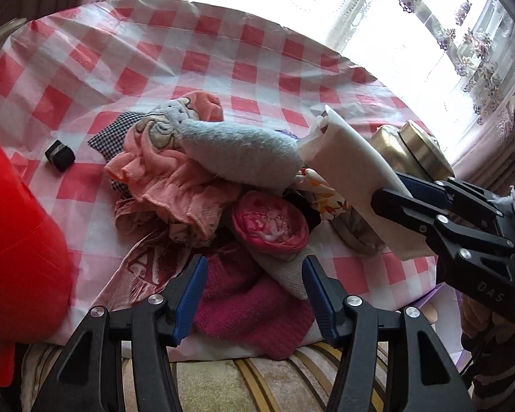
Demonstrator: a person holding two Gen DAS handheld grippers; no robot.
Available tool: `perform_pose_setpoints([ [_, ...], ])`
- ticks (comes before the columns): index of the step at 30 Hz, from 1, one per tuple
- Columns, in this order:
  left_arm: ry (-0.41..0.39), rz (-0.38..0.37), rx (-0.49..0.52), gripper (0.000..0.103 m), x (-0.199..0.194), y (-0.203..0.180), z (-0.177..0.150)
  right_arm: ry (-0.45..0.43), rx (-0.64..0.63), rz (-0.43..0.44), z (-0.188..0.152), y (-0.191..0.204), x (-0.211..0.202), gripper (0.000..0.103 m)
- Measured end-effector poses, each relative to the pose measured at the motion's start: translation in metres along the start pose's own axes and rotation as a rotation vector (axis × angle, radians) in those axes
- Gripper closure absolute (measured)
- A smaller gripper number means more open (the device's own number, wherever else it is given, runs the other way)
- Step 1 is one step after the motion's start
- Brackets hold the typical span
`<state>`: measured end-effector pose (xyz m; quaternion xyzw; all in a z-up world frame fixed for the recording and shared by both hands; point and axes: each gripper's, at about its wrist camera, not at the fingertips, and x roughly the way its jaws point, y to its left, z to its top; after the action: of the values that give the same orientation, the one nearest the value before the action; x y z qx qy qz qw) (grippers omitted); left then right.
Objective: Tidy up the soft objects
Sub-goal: 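Grasp a white roll with the right tool while the left tool grasps the pink pouch, then release the white roll and pink pouch into the box with the right and left tools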
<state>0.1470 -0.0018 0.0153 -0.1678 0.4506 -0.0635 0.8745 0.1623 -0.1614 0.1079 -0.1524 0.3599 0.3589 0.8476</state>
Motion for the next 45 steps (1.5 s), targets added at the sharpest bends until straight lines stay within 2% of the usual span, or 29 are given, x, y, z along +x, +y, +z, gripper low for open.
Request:
perform_pose_setpoints([
  [3, 0.03, -0.014, 0.042, 0.044, 0.013, -0.012, 0.008, -0.01, 0.027, -0.007, -0.008, -0.004, -0.016, 0.07],
  [5, 0.051, -0.019, 0.074, 0.036, 0.025, -0.021, 0.013, -0.015, 0.048, -0.015, -0.016, -0.008, -0.028, 0.07],
  [9, 0.098, 0.027, 0.131, 0.033, 0.049, -0.034, 0.02, -0.014, 0.103, -0.033, -0.035, -0.018, -0.049, 0.07],
  [11, 0.114, 0.059, 0.168, 0.029, 0.058, -0.04, 0.022, -0.013, 0.135, -0.049, -0.046, -0.024, -0.06, 0.07],
  [14, 0.117, 0.106, 0.215, 0.029, 0.068, -0.047, 0.025, -0.01, 0.196, -0.076, -0.063, -0.037, -0.076, 0.07],
  [22, 0.112, 0.14, 0.248, 0.032, 0.08, -0.047, 0.033, 0.022, 0.33, -0.18, -0.116, -0.072, -0.115, 0.07],
  [29, 0.079, 0.144, 0.245, 0.033, 0.058, -0.052, 0.022, 0.056, 0.474, -0.297, -0.165, -0.114, -0.151, 0.07],
  [40, 0.024, 0.043, 0.212, 0.033, 0.0, -0.079, -0.012, 0.125, 0.656, -0.479, -0.246, -0.163, -0.213, 0.07],
  [45, 0.005, -0.014, 0.245, 0.033, -0.018, -0.111, -0.023, 0.176, 0.727, -0.545, -0.287, -0.177, -0.227, 0.07],
])
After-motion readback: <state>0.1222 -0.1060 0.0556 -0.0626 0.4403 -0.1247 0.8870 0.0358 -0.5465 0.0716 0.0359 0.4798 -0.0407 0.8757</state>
